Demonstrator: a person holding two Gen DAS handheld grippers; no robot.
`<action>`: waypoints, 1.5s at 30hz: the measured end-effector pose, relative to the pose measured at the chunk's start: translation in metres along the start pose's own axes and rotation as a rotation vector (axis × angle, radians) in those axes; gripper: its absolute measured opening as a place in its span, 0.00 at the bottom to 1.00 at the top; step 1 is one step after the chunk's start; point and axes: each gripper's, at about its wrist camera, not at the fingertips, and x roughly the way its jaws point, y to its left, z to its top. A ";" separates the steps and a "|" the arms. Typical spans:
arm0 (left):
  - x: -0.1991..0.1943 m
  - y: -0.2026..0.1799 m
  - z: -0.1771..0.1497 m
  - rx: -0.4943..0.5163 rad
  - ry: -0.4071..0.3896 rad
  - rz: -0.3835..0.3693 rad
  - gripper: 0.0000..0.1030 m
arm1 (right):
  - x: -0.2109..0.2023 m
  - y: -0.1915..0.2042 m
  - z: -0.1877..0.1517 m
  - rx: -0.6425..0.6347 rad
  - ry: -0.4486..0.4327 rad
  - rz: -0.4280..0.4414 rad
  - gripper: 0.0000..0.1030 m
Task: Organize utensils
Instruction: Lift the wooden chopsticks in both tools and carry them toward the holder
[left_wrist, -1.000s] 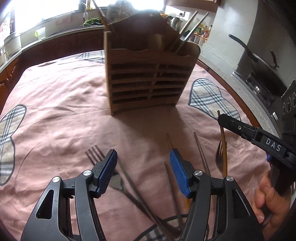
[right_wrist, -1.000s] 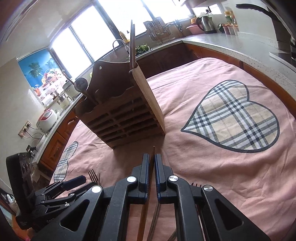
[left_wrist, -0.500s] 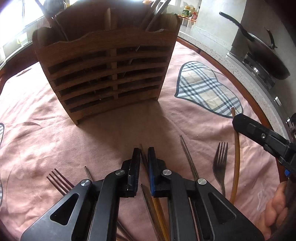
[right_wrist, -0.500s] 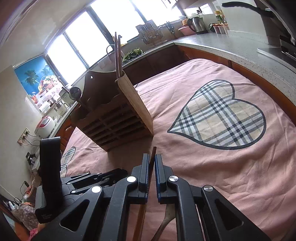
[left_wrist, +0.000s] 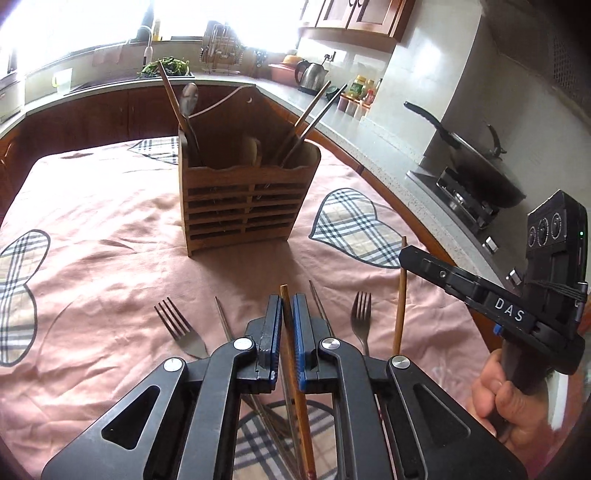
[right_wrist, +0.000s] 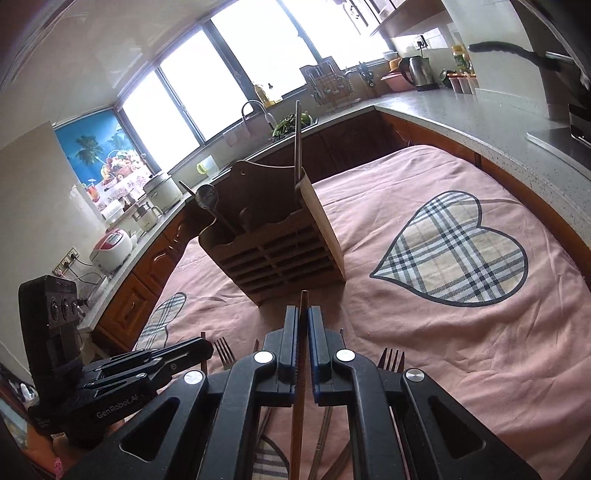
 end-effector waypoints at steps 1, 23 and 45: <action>-0.009 0.001 -0.002 -0.003 -0.012 0.000 0.05 | -0.004 0.004 0.000 -0.006 -0.004 0.004 0.05; -0.126 0.019 -0.011 -0.073 -0.308 0.009 0.04 | -0.062 0.063 -0.002 -0.128 -0.132 0.025 0.05; -0.148 0.027 0.011 -0.076 -0.450 0.074 0.04 | -0.076 0.074 0.020 -0.189 -0.219 0.007 0.05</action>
